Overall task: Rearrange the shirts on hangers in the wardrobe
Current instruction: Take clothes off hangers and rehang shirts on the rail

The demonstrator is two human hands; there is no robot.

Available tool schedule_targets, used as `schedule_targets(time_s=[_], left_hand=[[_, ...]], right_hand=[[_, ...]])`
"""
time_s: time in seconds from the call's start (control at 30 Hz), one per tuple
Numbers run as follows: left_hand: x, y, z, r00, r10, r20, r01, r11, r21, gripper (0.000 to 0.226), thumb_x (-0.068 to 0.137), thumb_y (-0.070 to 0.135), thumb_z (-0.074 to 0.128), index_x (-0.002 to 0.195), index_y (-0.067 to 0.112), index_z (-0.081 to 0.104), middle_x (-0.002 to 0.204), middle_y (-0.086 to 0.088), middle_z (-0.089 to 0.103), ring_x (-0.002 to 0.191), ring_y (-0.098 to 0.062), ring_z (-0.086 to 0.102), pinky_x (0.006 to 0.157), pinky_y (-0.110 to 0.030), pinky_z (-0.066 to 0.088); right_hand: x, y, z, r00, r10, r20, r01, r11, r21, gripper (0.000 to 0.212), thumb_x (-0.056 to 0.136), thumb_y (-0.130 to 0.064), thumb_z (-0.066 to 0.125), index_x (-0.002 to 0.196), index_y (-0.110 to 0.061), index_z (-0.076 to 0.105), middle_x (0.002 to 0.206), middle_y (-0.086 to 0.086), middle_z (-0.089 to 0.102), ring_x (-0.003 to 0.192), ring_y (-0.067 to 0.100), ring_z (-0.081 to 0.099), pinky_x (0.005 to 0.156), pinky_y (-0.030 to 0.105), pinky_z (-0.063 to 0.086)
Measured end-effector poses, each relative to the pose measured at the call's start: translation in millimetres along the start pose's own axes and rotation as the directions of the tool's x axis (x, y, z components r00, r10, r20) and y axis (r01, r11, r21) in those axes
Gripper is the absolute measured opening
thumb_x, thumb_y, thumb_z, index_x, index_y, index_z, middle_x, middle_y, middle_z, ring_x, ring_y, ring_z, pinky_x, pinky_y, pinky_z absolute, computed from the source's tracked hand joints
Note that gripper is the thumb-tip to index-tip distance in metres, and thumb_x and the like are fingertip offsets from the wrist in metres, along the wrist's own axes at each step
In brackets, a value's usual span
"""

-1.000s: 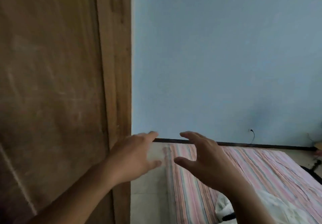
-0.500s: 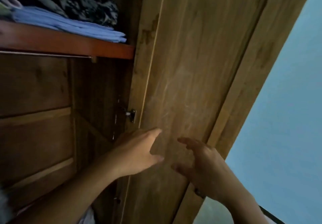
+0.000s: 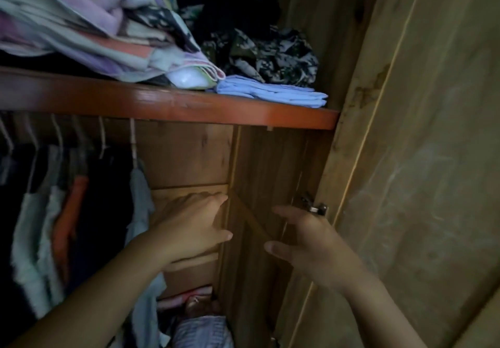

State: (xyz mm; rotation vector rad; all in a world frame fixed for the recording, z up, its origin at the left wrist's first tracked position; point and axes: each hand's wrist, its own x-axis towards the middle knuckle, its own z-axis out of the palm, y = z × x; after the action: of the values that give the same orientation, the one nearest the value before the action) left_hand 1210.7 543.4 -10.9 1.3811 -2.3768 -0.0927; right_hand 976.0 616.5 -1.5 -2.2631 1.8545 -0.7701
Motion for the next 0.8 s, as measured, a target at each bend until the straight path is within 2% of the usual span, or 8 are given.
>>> schedule_targets(time_s=[0.23,0.33,0.4,0.5,0.57,0.67,0.73,0.8], left_hand=[[-6,-75,-31,0.982,-0.186,-0.023,0.187,0.981,0.043,0.052,0.085,0.060,0.061,0.128,0.030,0.054,0.116,0.004,0.063,0.099,-0.014,0.061,0.081,-0.034,0.054],[-8,-104,-35,0.949,-0.272,-0.161,0.285,0.956,0.066,0.041,0.089,0.048,0.061,0.121,0.023,0.060,0.113,-0.001,0.067,0.098,-0.021,0.066,0.078,-0.035,0.056],[-9,-122,-36,0.938,-0.307,-0.160,0.324,0.942,0.093,0.027,0.091,0.035,0.061,0.113,0.019,0.061,0.096,0.000,0.068,0.078,-0.016,0.065,0.065,-0.033,0.056],[-10,-146,-30,0.924,-0.345,-0.165,0.365,0.925,0.110,0.026,0.093,0.030,0.061,0.117,0.021,0.062,0.087,0.006,0.065,0.062,-0.005,0.054,0.045,-0.020,0.040],[-9,-154,-25,0.912,-0.366,-0.186,0.385,0.919,0.078,0.028,0.096,0.033,0.055,0.119,0.017,0.062,0.096,0.000,0.069,0.069,-0.010,0.057,0.051,-0.023,0.044],[-10,-163,-17,0.897,-0.412,-0.161,0.424,0.904,0.051,0.028,0.096,0.033,0.053,0.112,0.013,0.065,0.103,-0.005,0.070,0.089,-0.020,0.064,0.079,-0.031,0.049],[-11,-168,-13,0.894,-0.426,-0.137,0.439,0.895,0.078,0.026,0.094,0.033,0.053,0.109,0.015,0.065,0.102,-0.002,0.070,0.091,-0.019,0.064,0.082,-0.029,0.040],[-11,-171,-12,0.889,-0.440,-0.128,0.451,0.889,0.073,0.026,0.094,0.033,0.055,0.110,0.016,0.065,0.104,-0.002,0.069,0.093,-0.019,0.064,0.083,-0.031,0.045]], right_hand=[[65,-46,44,0.998,-0.024,0.055,0.024,1.000,-0.002,0.048,0.083,-0.052,0.070,0.127,-0.039,0.055,0.112,-0.019,0.063,0.107,0.007,0.061,0.089,0.031,0.054],[93,-72,69,0.995,-0.072,0.075,0.071,0.997,0.018,0.044,0.085,-0.054,0.065,0.123,-0.033,0.059,0.105,-0.014,0.064,0.102,0.010,0.062,0.088,0.036,0.054],[114,-88,89,0.994,-0.094,0.062,0.092,0.995,0.036,0.045,0.086,-0.054,0.066,0.124,-0.030,0.060,0.101,-0.013,0.065,0.099,0.010,0.062,0.087,0.035,0.054],[148,-110,121,0.988,-0.129,0.089,0.121,0.988,0.094,0.046,0.088,-0.052,0.066,0.125,-0.025,0.061,0.101,-0.009,0.068,0.096,0.011,0.063,0.079,0.028,0.051],[171,-124,141,0.983,-0.142,0.118,0.124,0.981,0.149,0.043,0.088,-0.048,0.066,0.121,-0.020,0.063,0.104,-0.003,0.070,0.097,0.016,0.064,0.076,0.028,0.051],[198,-143,168,0.978,-0.155,0.142,0.127,0.974,0.186,0.035,0.090,-0.040,0.064,0.108,-0.010,0.067,0.103,0.008,0.070,0.095,0.023,0.066,0.077,0.034,0.056],[211,-153,183,0.976,-0.142,0.166,0.107,0.973,0.203,0.033,0.091,-0.038,0.063,0.096,-0.006,0.068,0.098,0.011,0.070,0.089,0.024,0.067,0.073,0.034,0.056],[221,-159,195,0.978,-0.111,0.175,0.076,0.978,0.192,0.032,0.092,-0.038,0.063,0.094,-0.006,0.067,0.097,0.011,0.070,0.084,0.023,0.066,0.066,0.029,0.053]])
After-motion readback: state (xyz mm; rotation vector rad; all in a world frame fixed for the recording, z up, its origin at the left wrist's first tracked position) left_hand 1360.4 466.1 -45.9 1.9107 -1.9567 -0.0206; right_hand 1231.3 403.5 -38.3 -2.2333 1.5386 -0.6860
